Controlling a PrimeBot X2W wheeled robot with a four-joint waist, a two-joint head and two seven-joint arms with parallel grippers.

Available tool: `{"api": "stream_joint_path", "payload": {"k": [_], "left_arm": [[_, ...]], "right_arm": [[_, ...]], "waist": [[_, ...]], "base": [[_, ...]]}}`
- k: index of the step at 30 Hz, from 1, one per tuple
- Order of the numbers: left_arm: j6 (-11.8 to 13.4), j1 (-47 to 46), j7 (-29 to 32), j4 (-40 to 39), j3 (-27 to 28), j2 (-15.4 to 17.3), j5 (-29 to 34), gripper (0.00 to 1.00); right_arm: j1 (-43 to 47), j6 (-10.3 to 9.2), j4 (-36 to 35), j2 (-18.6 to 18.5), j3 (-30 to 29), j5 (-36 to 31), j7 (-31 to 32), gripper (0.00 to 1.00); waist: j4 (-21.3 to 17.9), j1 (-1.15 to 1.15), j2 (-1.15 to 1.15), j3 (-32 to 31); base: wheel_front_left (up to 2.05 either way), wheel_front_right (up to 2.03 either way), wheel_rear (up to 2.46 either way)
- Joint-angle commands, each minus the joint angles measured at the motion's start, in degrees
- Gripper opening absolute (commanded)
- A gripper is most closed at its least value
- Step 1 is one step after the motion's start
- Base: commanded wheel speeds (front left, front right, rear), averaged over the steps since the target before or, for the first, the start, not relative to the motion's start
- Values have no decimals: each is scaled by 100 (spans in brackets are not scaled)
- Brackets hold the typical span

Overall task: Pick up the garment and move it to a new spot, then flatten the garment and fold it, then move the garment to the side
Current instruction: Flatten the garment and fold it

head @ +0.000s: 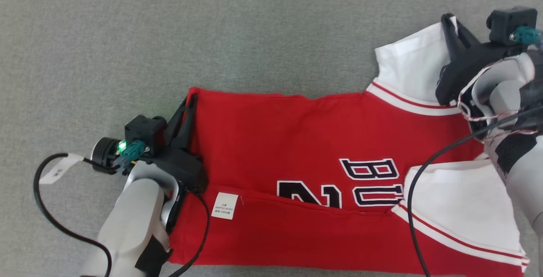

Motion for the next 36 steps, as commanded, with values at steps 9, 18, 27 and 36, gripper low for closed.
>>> {"api": "stream_joint_path", "payload": {"k": [9, 18, 27, 36], "left_arm": [[-137, 412, -4, 25, 523, 161, 298, 0], [-258, 923, -4, -245, 856, 191, 521, 0], [-346, 1534, -4, -517, 1057, 144, 616, 6], [-422, 2152, -4, -770, 1153, 68, 649, 0]], "right_arm": [[751, -8, -910, -283, 60, 307, -253, 0], [2163, -8, -2152, -519, -909, 159, -255, 0], [3469, -8, -2764, -331, -1517, -183, -256, 0], [4424, -8, -3054, -183, -2002, -316, -255, 0]], "waist": [[-461, 0, 0, -525], [-525, 0, 0, -967], [-619, 0, 0, -1383], [-676, 0, 0, -1668]], "base": [[0, 0, 0], [0, 0, 0], [0, 0, 0], [0, 0, 0]]}}
